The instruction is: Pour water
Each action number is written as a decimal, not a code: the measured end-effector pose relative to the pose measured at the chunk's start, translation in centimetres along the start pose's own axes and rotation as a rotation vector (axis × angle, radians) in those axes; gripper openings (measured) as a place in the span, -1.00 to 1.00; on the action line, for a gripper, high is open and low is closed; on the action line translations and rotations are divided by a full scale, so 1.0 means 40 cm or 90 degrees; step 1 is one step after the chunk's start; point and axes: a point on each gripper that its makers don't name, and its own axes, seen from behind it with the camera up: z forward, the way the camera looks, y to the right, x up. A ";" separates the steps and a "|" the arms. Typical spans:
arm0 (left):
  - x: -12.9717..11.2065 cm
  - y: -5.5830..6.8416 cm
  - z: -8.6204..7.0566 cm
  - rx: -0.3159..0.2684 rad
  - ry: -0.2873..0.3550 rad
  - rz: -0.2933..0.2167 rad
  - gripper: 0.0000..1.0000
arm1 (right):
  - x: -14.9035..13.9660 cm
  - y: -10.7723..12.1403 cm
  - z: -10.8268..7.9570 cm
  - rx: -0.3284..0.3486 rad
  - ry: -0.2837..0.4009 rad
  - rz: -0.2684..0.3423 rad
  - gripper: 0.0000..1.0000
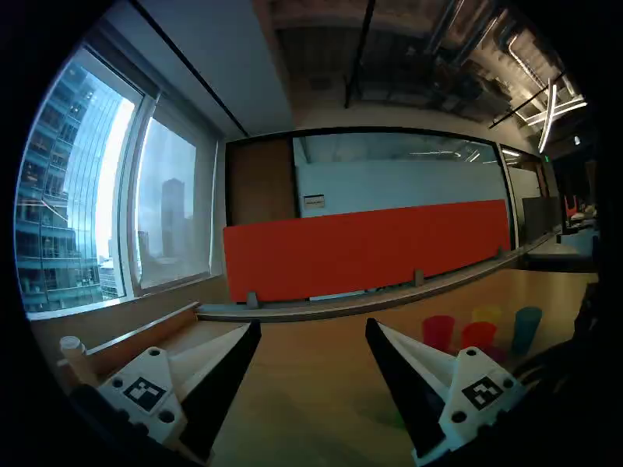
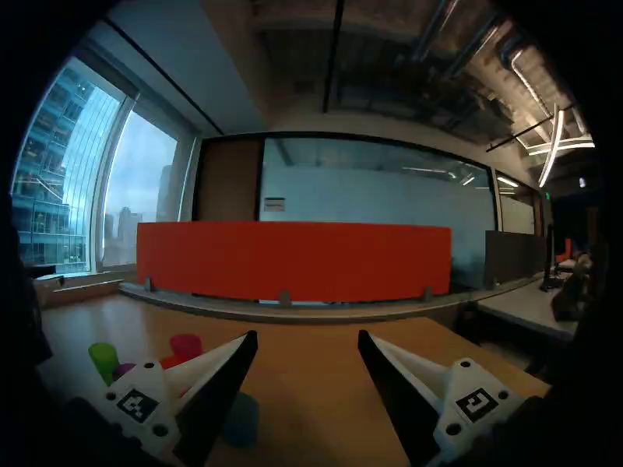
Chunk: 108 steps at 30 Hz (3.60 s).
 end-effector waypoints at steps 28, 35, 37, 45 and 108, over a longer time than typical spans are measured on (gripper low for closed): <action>-0.142 0.015 0.024 -0.013 -0.008 -0.063 1.00 | 0.040 -0.028 0.011 0.004 0.010 0.006 1.00; -0.155 0.010 0.026 -0.011 -0.008 -0.069 1.00 | 0.046 -0.028 0.013 0.005 0.012 0.007 1.00; -0.158 0.010 0.025 -0.012 -0.009 -0.067 1.00 | 0.048 -0.028 0.015 0.005 0.012 0.006 1.00; -0.169 0.014 0.027 -0.019 -0.020 -0.065 1.00 | 0.059 -0.027 0.016 0.003 0.019 0.007 1.00; -0.201 0.033 0.034 -0.040 -0.050 -0.060 1.00 | -0.159 0.011 0.058 -0.003 0.012 0.028 1.00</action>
